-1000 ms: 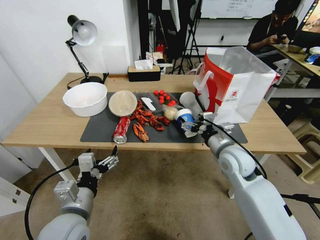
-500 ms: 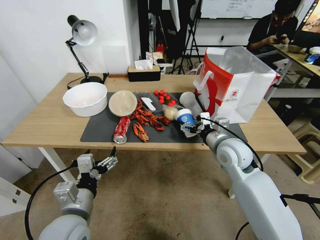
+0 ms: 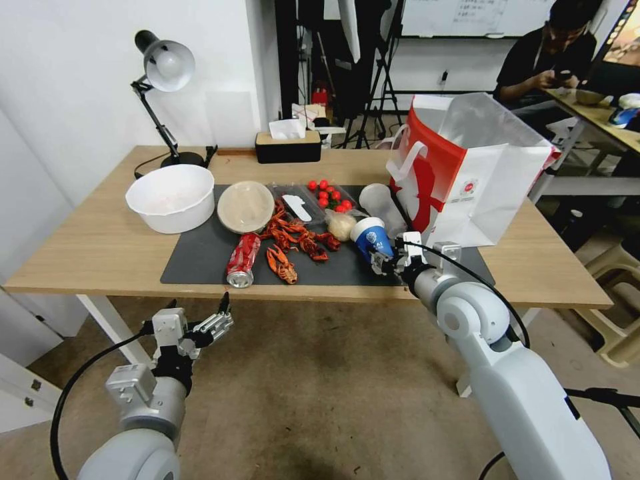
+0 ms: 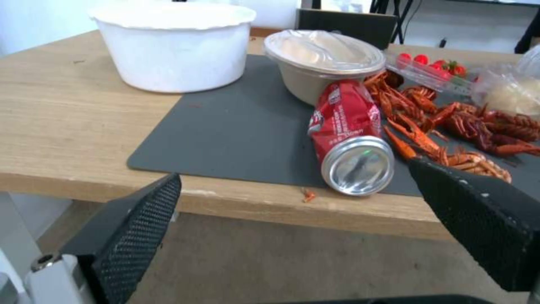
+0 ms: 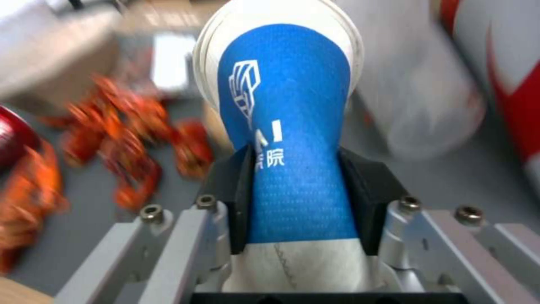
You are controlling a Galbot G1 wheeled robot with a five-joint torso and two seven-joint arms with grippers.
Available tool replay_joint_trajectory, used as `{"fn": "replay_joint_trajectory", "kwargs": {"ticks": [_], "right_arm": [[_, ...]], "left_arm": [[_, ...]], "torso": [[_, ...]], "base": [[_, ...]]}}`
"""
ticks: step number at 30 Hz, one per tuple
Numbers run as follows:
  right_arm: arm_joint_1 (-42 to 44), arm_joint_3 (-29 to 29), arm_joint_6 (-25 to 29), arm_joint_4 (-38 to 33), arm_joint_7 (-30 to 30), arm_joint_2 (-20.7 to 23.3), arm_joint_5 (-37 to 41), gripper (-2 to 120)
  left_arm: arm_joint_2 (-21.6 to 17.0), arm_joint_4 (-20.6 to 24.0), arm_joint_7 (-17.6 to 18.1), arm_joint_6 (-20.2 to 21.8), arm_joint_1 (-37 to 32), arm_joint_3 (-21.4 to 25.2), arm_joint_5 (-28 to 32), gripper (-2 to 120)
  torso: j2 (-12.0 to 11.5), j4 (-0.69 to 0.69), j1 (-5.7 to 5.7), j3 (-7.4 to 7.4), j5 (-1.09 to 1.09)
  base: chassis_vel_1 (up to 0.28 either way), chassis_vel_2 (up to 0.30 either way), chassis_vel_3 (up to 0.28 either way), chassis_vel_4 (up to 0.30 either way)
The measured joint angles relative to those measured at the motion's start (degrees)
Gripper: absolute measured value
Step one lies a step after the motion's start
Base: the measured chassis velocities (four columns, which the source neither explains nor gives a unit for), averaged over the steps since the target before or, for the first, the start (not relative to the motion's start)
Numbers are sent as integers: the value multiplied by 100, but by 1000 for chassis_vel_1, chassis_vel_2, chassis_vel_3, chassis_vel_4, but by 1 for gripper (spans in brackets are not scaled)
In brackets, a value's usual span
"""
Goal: Pick up the trash from the table and place it into the takeout bag.
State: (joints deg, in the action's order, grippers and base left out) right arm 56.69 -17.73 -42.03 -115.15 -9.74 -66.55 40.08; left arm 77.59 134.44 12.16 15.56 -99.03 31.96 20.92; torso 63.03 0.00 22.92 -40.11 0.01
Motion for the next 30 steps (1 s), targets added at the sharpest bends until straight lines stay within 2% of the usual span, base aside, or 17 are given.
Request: {"fn": "replay_joint_trajectory", "kwargs": {"ticks": [3,5,7,8,13,15,18,19,20,23,27,30], "right_arm": [[-42,-76,20,-140,74,97,44,29],[-83,-124,32,-209,104,157,91,22],[-83,-124,32,-209,104,157,91,22],[-220,-249,62,-362,156,326,272,17],[-243,-272,69,-382,162,353,303,16],[-626,-464,127,-512,140,676,735,14],[-897,-557,151,-527,54,833,1018,14],[-1315,-629,151,-445,-83,1044,1393,14],[-1315,-629,151,-445,-83,1044,1393,14],[-2051,-670,174,61,-139,1339,1678,14],[-2421,-639,232,447,-211,1369,1684,14],[-2677,-555,187,748,-553,1329,1854,14]], "left_arm": [[0,0,0,-3,2,0,0,100],[0,1,0,-4,2,0,0,100],[0,1,0,-4,2,0,0,100],[7,1,1,-5,4,-1,-2,100],[9,1,2,-6,4,-1,-2,100],[22,3,-4,-7,-1,0,-8,100],[28,3,-6,-8,-6,3,-13,100],[33,-2,-11,-17,-11,9,-19,100],[33,-2,-11,-17,-11,9,-19,100],[41,-32,-12,-55,-15,29,-22,100],[38,-66,-13,-92,-8,57,-17,100],[37,-85,-13,-111,-4,71,-13,100]], "torso": [[0,0,0,0,-1],[0,-1,0,0,-1],[0,-1,0,0,-1],[0,0,0,0,0],[0,0,0,0,-1],[0,0,0,0,2],[0,0,-1,0,-4],[0,1,0,0,0],[0,1,0,0,0],[0,0,0,0,2],[0,0,0,0,-1],[0,0,0,0,0]], "base": [[0,0,0,0],[0,0,0,0],[0,0,0,0],[0,0,0,0],[0,0,0,0],[0,0,0,0],[0,0,0,0],[0,0,0,0],[0,0,0,0],[0,0,0,0],[0,0,0,0],[0,0,0,0]]}}
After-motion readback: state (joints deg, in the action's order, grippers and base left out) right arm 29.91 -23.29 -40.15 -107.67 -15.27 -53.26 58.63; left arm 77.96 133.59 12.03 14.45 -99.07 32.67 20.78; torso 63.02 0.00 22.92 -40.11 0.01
